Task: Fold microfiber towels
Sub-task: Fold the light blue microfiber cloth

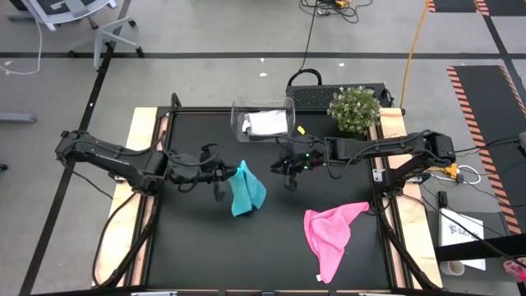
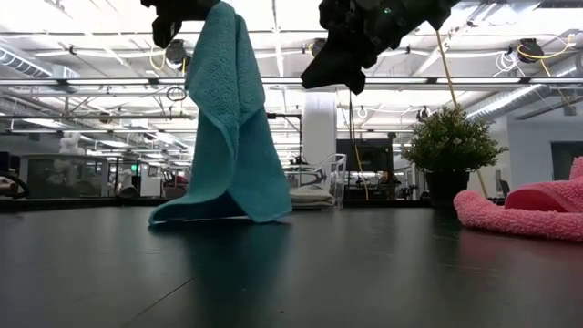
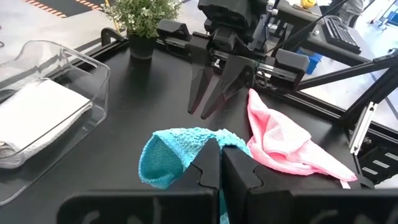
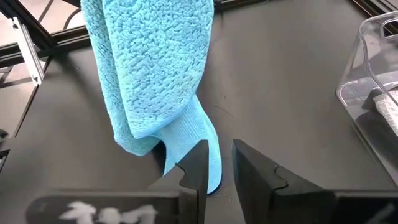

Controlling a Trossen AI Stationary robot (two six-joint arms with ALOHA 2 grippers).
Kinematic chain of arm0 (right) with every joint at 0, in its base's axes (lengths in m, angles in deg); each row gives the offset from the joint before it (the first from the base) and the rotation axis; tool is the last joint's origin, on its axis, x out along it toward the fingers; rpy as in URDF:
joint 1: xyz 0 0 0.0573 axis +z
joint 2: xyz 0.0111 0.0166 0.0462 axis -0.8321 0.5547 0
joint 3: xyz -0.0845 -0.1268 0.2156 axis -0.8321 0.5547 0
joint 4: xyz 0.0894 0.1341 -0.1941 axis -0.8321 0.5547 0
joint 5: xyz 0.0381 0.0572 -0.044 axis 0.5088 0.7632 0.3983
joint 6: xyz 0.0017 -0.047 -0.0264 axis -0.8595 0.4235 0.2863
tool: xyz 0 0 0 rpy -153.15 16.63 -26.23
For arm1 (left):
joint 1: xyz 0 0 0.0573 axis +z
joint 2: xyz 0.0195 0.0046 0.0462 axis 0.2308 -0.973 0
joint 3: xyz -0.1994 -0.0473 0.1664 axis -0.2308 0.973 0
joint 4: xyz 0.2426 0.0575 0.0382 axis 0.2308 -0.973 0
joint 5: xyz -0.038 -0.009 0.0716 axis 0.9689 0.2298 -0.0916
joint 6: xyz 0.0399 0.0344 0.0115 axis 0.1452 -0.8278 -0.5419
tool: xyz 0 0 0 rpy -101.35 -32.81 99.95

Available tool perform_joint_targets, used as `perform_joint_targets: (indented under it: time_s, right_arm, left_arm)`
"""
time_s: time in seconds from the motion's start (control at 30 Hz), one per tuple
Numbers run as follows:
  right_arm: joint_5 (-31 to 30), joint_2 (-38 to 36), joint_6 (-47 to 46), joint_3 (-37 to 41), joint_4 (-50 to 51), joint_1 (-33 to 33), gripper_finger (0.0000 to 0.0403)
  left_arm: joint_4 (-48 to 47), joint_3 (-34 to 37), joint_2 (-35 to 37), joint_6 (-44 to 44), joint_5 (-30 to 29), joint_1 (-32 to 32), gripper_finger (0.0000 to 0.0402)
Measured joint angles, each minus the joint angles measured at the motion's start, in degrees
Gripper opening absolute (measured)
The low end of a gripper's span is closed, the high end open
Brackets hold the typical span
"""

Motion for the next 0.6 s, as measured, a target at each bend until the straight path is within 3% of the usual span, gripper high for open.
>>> perform_joint_targets:
  time_s: [0.37, 0.6]
  right_arm:
    - [0.3, 0.0, 0.0, 0.0, 0.0, 0.0, 0.0064]
    - [4.8, 0.6, 0.8, 0.0, -2.6, -0.6, 0.0064]
  left_arm:
    - [0.0, 0.0, 0.0, 0.0, 0.2, 0.0, 0.0002]
    - [-0.1, 0.0, 0.0, 0.0, 1.1, 0.0, 0.0002]
